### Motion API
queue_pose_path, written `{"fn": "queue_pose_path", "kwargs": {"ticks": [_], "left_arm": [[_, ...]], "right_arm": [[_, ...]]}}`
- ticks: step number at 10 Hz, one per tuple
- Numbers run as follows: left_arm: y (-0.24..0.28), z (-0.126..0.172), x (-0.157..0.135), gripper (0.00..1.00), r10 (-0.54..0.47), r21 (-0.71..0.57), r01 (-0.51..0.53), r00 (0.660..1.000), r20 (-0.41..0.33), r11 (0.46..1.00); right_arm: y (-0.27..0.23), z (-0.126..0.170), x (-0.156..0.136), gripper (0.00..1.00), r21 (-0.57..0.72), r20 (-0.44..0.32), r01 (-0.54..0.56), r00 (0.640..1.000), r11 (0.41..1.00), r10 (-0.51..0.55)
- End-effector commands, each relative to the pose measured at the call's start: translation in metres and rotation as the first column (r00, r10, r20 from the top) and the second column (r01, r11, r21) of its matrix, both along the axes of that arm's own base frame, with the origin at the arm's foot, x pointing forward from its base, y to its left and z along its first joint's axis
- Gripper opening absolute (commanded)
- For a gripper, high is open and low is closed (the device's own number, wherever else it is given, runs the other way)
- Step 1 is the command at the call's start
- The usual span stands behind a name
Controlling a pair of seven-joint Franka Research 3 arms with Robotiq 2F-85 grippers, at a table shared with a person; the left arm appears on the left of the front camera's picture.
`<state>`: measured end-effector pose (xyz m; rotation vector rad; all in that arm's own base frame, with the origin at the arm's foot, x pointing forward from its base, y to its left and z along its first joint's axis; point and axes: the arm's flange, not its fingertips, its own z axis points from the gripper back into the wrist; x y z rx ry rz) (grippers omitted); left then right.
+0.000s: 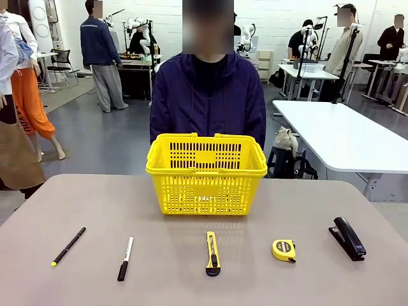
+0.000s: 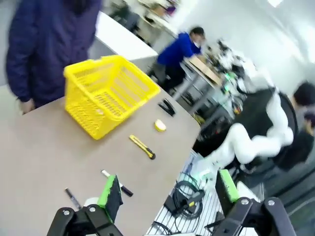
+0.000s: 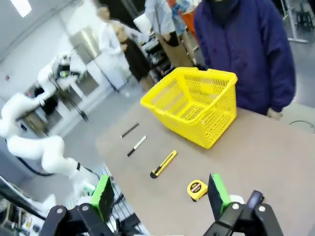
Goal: Place the items the person wants into the basket.
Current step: Pick up the item the person points to and place it in the Market Basket.
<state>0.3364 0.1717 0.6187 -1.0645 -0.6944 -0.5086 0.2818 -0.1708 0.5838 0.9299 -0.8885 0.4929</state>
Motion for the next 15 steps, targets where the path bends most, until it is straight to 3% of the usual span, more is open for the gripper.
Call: {"fn": "queue_pose_path", "kwargs": {"ticks": [1, 4, 7, 9, 15], "left_arm": [[0.005, -0.003, -0.003, 1.00, 0.107, 0.068, -0.106, 0.994, -0.014, 0.992], [0.002, 0.008, -0.021, 1.00, 0.164, 0.265, -0.146, 0.986, -0.044, 0.953], [0.001, 0.014, -0.032, 1.00, 0.173, 0.355, -0.138, 0.982, -0.069, 0.925], [0.001, 0.015, -0.025, 1.00, 0.161, 0.331, -0.138, 0.986, -0.045, 0.934], [0.001, 0.015, -0.025, 1.00, 0.161, 0.331, -0.138, 0.986, -0.045, 0.934]], "right_arm": [[-0.004, -0.003, -0.012, 1.00, 0.004, 0.023, 0.058, 0.998, 0.998, -0.058], [-0.002, 0.018, -0.044, 1.00, -0.147, -0.004, 0.115, 0.993, 0.982, -0.117], [0.007, 0.030, -0.062, 1.00, -0.274, -0.065, 0.122, 0.987, 0.954, -0.145], [0.007, 0.030, -0.056, 1.00, -0.230, -0.030, 0.121, 0.991, 0.966, -0.132], [0.007, 0.030, -0.056, 1.00, -0.230, -0.030, 0.121, 0.991, 0.966, -0.132]]}}
